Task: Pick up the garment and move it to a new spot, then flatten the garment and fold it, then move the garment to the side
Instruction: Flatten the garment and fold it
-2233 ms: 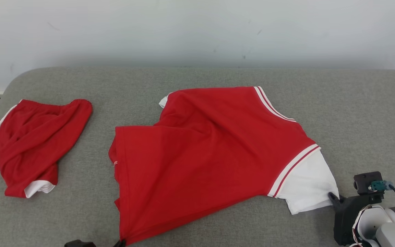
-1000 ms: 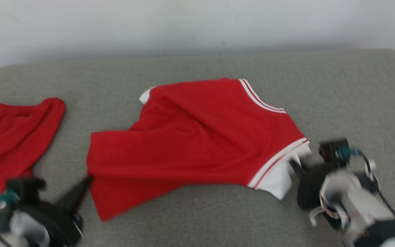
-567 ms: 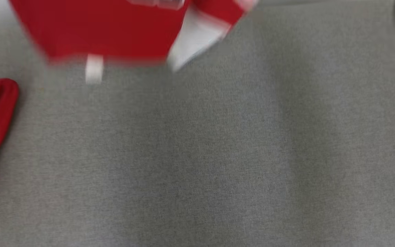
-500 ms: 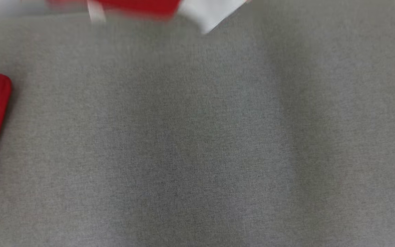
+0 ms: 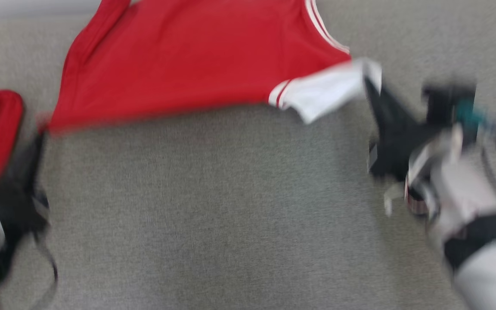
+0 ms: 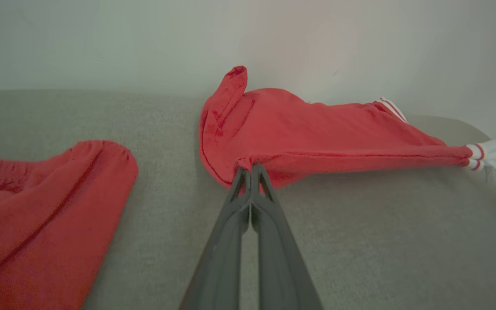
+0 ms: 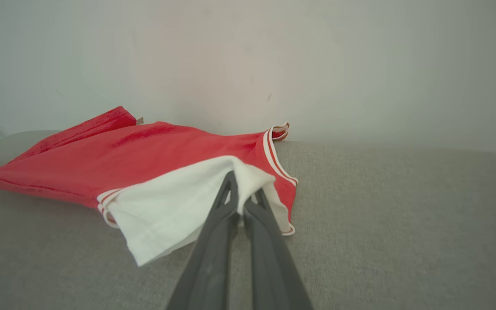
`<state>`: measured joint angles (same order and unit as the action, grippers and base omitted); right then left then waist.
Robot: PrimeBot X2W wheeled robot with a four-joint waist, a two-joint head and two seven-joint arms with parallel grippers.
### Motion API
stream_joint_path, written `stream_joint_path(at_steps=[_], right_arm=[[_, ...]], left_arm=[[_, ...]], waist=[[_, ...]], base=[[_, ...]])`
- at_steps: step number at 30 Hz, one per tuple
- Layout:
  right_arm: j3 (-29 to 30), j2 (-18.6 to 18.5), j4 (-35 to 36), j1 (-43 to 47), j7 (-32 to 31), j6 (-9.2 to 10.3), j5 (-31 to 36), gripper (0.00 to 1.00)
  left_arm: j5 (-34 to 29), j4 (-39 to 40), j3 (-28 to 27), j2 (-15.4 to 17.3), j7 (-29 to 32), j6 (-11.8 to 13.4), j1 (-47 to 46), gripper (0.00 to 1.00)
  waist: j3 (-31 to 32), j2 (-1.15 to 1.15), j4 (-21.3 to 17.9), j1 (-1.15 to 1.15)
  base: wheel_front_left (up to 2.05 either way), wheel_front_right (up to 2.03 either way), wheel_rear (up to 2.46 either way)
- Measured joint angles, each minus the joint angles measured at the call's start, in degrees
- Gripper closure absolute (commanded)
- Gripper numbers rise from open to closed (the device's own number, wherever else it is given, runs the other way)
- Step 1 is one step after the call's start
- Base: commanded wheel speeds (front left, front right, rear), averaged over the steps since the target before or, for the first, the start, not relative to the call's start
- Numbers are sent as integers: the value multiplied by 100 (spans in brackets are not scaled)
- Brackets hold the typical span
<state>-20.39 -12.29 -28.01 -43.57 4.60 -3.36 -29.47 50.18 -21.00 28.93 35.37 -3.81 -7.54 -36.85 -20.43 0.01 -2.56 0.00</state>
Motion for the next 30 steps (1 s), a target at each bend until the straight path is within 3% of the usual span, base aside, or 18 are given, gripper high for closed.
stream_joint_path(at_steps=[6, 12, 17, 24, 30], right_arm=[[82, -98, -92, 1714, 247, -26, -277, 100], [65, -221, -235, 2519, 357, -51, -297, 100], [53, -360, -357, 3047, 398, -52, -339, 100], [-23, -309, -397, 4026, 336, -94, -578, 100], [-76, -370, -335, 4318, 231, -93, -567, 100]], left_arm=[[-259, -276, 407, -98, -355, -2, 1234, 100], [-398, -371, 770, -485, -561, 27, 1732, 100], [-526, -474, 949, -702, -606, 211, 2104, 100], [-573, -764, 1121, -668, -632, 479, 2810, 100], [-626, -611, 1178, -720, -638, 826, 3203, 100]], waist=[[463, -1, -108, -2], [968, -2, -163, -2], [1394, -2, -146, -2], [1966, -2, -66, -2], [2350, -2, 14, -1]], base=[[0, 0, 0], [0, 0, 0], [0, 0, 0], [0, 0, 0], [0, 0, 0]])
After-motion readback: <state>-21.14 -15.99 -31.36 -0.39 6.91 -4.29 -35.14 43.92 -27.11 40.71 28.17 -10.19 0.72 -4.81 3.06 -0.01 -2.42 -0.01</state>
